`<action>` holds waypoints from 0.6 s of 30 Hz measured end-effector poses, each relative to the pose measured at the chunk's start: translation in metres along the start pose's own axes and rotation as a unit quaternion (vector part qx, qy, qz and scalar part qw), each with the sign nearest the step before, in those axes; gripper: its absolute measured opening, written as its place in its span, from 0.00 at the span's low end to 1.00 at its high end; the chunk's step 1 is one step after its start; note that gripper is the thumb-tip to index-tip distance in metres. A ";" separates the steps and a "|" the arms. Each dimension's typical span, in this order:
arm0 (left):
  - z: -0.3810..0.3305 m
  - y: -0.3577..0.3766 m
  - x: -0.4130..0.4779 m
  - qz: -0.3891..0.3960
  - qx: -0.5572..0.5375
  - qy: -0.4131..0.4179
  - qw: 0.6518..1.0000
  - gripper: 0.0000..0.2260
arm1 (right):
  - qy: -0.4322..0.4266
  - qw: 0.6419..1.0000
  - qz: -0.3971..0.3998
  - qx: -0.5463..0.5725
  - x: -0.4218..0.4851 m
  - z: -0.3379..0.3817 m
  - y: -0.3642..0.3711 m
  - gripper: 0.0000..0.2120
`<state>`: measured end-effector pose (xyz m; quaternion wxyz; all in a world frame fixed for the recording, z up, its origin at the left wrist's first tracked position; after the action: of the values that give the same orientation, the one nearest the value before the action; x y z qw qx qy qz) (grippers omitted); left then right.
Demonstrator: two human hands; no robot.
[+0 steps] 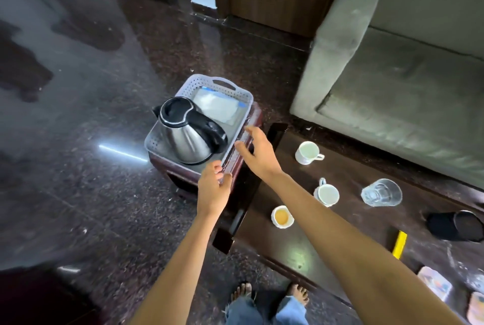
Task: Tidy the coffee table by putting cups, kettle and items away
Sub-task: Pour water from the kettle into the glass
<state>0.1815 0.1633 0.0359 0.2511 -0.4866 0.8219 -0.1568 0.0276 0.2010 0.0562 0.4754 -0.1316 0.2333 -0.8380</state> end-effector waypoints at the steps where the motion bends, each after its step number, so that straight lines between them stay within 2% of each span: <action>1: 0.002 -0.008 0.003 -0.004 0.000 -0.001 1.000 0.18 | 0.001 1.000 0.013 0.005 0.007 0.006 0.008 0.25; 7: 0.014 -0.040 0.021 -0.032 0.005 -0.001 0.999 0.18 | 0.002 0.997 0.071 0.008 0.039 0.031 0.041 0.27; 10: 0.017 -0.046 0.028 -0.038 0.001 0.008 0.999 0.17 | 0.003 0.996 0.091 0.009 0.048 0.039 0.053 0.23; 18: 0.024 -0.044 0.041 -0.028 -0.011 0.005 1.000 0.18 | 0.110 0.992 0.042 0.052 0.063 0.030 0.067 0.18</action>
<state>0.2103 0.1057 0.0279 0.2368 -0.5115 0.8109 -0.1574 0.0579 0.1101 0.0477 0.4875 -0.0036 0.2452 -0.8380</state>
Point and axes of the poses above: each hand's wrist, its own x-axis towards the middle knuckle, its own y-axis out of the palm, z = x × y, the point moved 5 cm from there along x, towards the middle knuckle, and after that the axes turned 4 degrees about -y, right-handed, at the moved point
